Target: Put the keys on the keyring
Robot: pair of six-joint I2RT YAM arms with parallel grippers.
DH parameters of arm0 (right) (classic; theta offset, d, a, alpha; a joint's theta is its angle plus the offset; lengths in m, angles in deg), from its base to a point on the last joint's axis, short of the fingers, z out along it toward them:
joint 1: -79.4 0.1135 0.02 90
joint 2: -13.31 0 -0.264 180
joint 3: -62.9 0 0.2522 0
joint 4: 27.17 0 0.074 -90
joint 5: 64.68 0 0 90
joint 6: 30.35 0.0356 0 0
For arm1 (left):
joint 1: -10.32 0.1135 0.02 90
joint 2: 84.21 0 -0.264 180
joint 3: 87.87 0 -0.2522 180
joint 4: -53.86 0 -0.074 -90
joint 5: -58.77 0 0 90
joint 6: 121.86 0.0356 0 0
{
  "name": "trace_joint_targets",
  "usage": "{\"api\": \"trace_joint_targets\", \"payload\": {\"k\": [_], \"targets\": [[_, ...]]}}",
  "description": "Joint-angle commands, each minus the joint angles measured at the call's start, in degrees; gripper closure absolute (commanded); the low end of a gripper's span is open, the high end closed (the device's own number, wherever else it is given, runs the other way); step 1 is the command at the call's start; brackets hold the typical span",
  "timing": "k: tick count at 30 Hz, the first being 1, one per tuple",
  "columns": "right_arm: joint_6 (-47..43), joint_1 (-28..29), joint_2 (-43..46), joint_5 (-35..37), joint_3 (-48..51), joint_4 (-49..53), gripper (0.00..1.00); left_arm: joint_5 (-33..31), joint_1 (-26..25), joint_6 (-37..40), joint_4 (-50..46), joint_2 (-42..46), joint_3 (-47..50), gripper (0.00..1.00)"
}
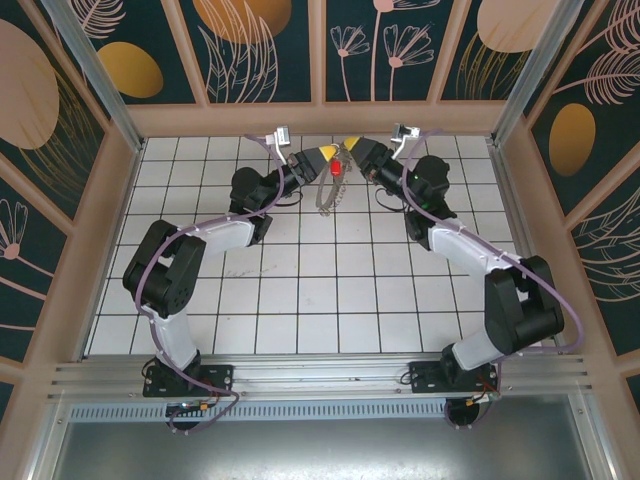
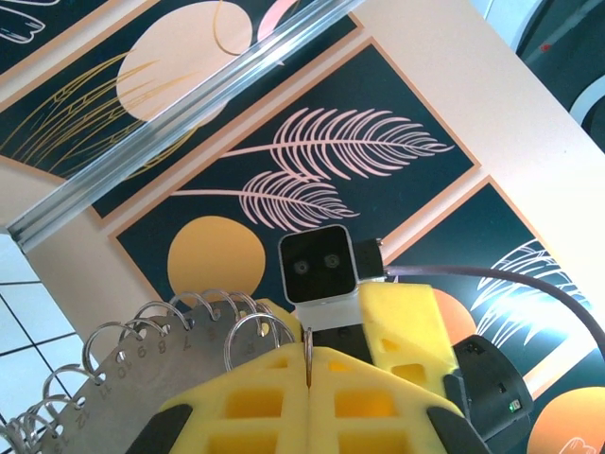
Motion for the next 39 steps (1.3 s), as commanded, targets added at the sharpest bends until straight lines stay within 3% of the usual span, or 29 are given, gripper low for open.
{"api": "trace_joint_targets", "payload": {"k": [1,12,39], "targets": [[0.7,0.8,-0.3,0.2,-2.3,-4.1,0.65,-0.5,-0.3,1.9,3.5,0.1,0.2,1.0],[-4.1,1.3,4.5,3.2,-0.8,0.2,0.65,-0.3,-0.2,3.1,2.1,-0.1,0.1,1.0],[-3.7,3.5,0.4,1.8,-2.5,-1.0,0.67,0.0,-0.3,3.4,2.2,0.3,0.4,1.0]]}}
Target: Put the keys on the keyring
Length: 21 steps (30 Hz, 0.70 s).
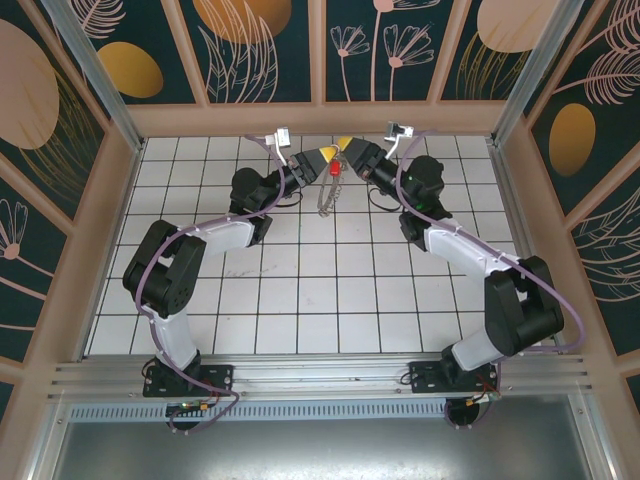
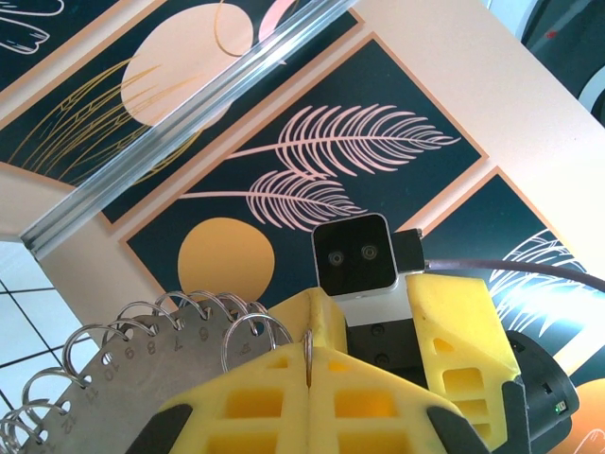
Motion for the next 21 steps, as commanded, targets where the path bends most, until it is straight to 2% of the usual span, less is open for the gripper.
{"api": "trace_joint_targets", "payload": {"k": [1,12,21], "targets": [[-0.3,0.8,-0.7,-0.4,-1.5,-1.6,0.67,-0.1,-0.2,1.2,2.3,0.5,0.2,1.0],[0.0,1.1,-0.8,-0.5,-0.3,-2.1,0.69,-0.2,-0.2,1.4,2.3,0.6,0.3,1.0],[-0.4,0.5,0.6,0.9,1.5,-1.7,0.67,0.0,-0.3,1.6,2.2,0.9,0.5,1.0]]}}
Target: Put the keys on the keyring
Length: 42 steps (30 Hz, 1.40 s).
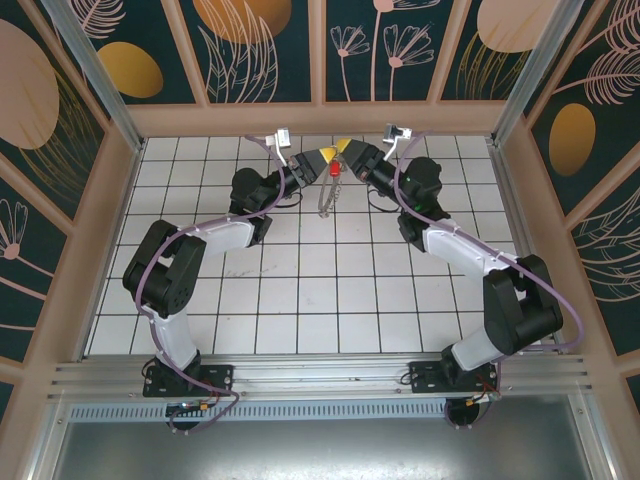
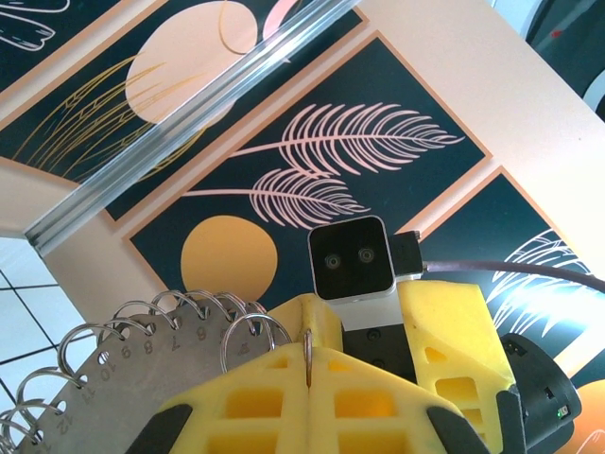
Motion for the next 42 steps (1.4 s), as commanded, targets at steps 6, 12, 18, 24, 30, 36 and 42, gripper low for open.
{"api": "trace_joint_targets", "payload": {"k": [6,12,18,24,30,36,42], "targets": [[-0.3,0.1,0.7,0.0,0.8,-1.8,0.68,0.0,-0.2,1.4,2.9,0.9,0.1,1.0],[0.1,-0.9,1.3,0.0,1.4,-2.3,0.68,0.1,-0.2,1.5,2.9,1.2,0.5,1.0],[0.5,-1.0,1.2,-0.5,1.2,-2.8,0.69,0.1,-0.3,1.4,3.1,1.2,0.5,1.0],[1.2,-0.7,0.4,-1.5,1.0,-3.5,0.72,0.0,-0.2,1.4,3.0,1.3,0.4,1.0],[0.8,0.1,-0.1,-1.8,0.1,-3.1,0.73,0.1,-0.3,1.4,3.0,1.2,0.5,1.0],[0.6,0.7,-0.6,-1.6,0.3,-3.1,0.71,0.1,-0.3,1.4,3.3,1.4,0.5,1.0],[0.4,0.5,0.0,-0.8,1.6,-2.8,0.7,0.1,-0.3,1.6,3.3,1.7,0.5,1.0]]}}
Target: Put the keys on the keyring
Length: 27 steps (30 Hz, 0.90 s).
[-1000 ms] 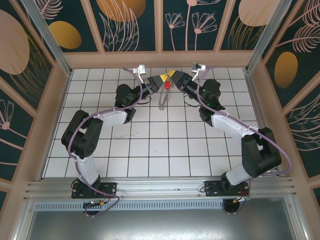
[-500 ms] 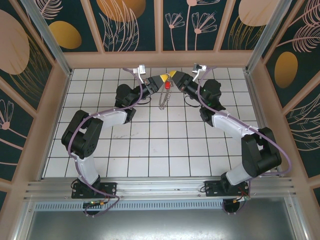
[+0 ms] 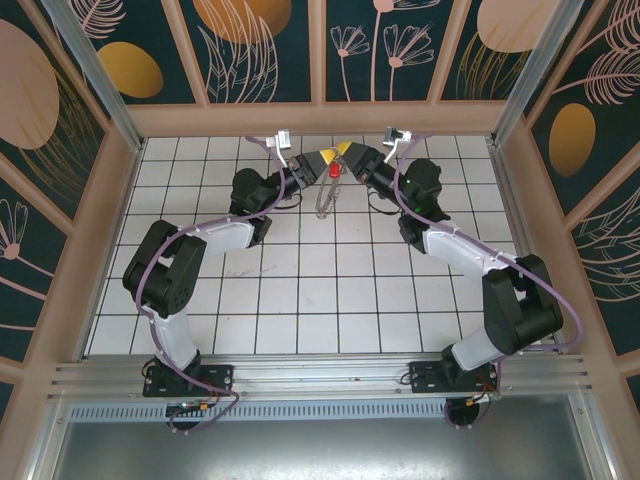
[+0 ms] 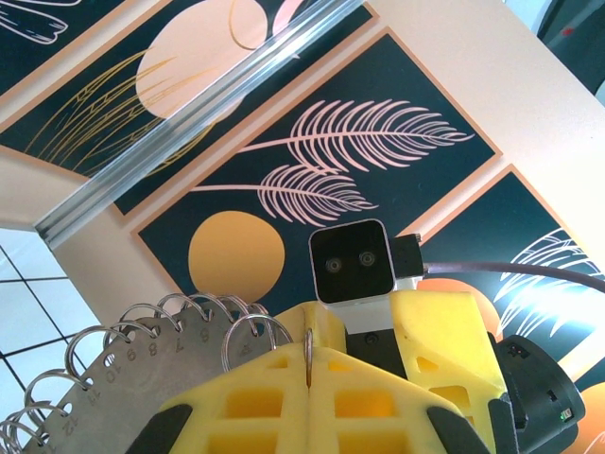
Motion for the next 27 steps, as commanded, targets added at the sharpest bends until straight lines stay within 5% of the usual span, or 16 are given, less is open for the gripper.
{"api": "trace_joint_targets", "payload": {"k": [1,27], "targets": [[-0.1,0.6,0.1,-0.2,1.2,-2.3,0.7,0.1,-0.2,1.4,3.4,1.8,0.1,1.0],[-0.7,0.6,-0.5,-1.4,-1.1,-2.4,0.8,0.2,-0.3,1.4,3.5,1.4,0.3,1.0]]}}
